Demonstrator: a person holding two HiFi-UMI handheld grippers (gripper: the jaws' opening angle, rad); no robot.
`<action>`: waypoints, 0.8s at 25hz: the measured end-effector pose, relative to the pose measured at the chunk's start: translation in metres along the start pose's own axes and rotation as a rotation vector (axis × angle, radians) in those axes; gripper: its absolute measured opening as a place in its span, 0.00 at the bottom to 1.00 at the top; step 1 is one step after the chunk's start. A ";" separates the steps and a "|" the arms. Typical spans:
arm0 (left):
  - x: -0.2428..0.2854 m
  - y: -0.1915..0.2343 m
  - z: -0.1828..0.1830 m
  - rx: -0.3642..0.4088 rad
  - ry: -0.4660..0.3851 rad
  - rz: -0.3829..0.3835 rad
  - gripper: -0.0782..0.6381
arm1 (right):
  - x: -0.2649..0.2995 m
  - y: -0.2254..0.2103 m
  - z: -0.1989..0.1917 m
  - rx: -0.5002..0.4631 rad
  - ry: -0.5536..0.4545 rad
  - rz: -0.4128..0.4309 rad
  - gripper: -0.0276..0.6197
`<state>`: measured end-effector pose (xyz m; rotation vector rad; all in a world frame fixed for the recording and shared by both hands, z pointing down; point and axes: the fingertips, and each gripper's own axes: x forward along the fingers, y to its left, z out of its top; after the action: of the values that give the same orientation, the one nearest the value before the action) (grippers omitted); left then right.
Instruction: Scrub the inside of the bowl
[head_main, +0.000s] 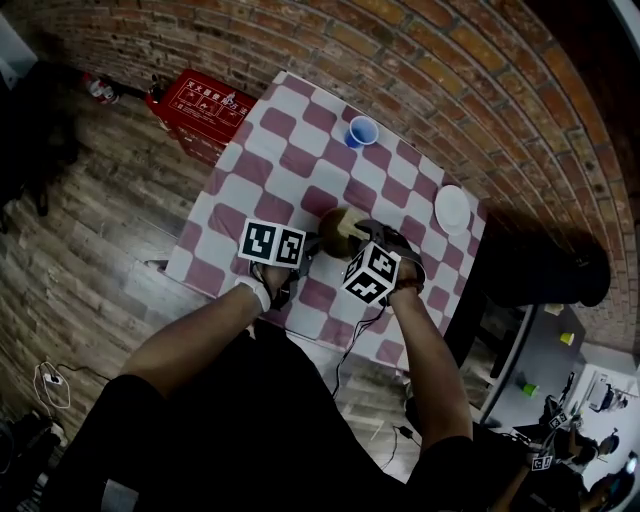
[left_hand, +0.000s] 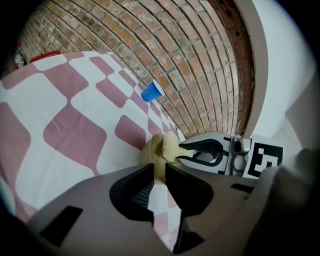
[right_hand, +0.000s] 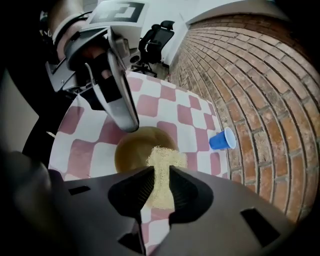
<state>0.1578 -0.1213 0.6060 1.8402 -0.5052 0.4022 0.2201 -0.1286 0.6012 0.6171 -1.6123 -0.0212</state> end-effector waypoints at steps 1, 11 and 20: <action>0.001 0.000 0.000 0.000 0.000 0.000 0.22 | -0.002 0.001 -0.004 -0.015 0.006 0.000 0.20; 0.000 0.003 0.000 -0.009 -0.001 0.012 0.22 | -0.009 0.035 0.007 -0.105 -0.025 0.018 0.20; -0.016 0.019 0.022 -0.022 -0.056 0.039 0.22 | 0.002 0.007 0.012 -0.028 -0.013 -0.020 0.20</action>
<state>0.1348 -0.1451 0.6061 1.8262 -0.5827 0.3713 0.2066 -0.1274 0.6041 0.6128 -1.6154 -0.0627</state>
